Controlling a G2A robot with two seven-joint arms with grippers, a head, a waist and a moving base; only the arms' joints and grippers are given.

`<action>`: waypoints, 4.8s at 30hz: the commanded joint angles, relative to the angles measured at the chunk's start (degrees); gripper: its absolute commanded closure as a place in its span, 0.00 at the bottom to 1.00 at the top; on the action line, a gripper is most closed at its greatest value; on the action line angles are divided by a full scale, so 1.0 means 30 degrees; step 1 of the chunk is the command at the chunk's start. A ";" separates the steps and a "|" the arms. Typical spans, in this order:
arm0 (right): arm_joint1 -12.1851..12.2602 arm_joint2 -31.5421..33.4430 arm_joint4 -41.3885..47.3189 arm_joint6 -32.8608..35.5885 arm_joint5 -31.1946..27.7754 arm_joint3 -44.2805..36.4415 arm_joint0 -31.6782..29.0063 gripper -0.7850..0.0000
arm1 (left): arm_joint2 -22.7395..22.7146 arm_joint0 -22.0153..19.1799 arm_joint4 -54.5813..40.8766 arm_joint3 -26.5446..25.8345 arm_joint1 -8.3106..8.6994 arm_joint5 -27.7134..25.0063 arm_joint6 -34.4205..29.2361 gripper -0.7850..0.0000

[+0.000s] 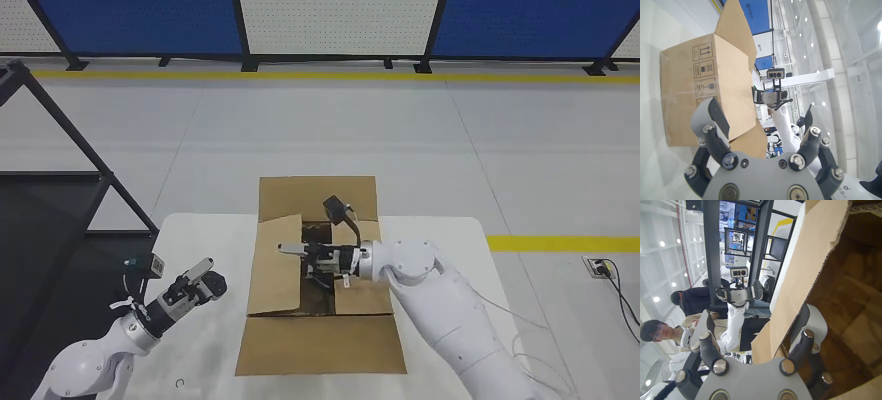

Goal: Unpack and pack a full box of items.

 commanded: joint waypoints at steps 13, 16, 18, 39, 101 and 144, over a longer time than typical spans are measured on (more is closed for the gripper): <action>-0.1013 -0.1559 0.1495 -0.2585 -0.3357 -0.2365 -0.0673 0.00 | -0.0577 0.0604 -0.0940 -0.0505 -0.0045 -0.1088 0.0553 0.00; -0.1465 -0.2447 0.1437 -0.3624 -0.3314 -0.2183 -0.0542 0.00 | -0.1112 0.1014 -0.1929 -0.0609 -0.0099 -0.1768 0.1248 0.00; -0.1729 -0.2928 0.1363 -0.4016 -0.3082 -0.1736 -0.0345 0.00 | -0.1473 0.1228 -0.2556 -0.0537 -0.0132 -0.2056 0.1697 0.00; -0.2314 -0.4116 0.0474 -0.4824 -0.1172 -0.1548 -0.0065 0.00 | -0.2189 0.1663 -0.3237 -0.1026 -0.0279 -0.2434 0.3468 0.00; -0.0796 0.3177 0.0676 -0.1101 -0.4413 -0.7170 -0.4948 0.00 | 0.1520 -0.1354 0.0937 0.1643 -0.0584 0.5263 0.2486 0.00; 0.0067 0.3092 0.1310 -0.0445 -0.4299 -0.7941 -0.5556 0.00 | 0.0276 -0.1764 0.1469 0.0480 -0.0562 0.5128 0.2890 0.00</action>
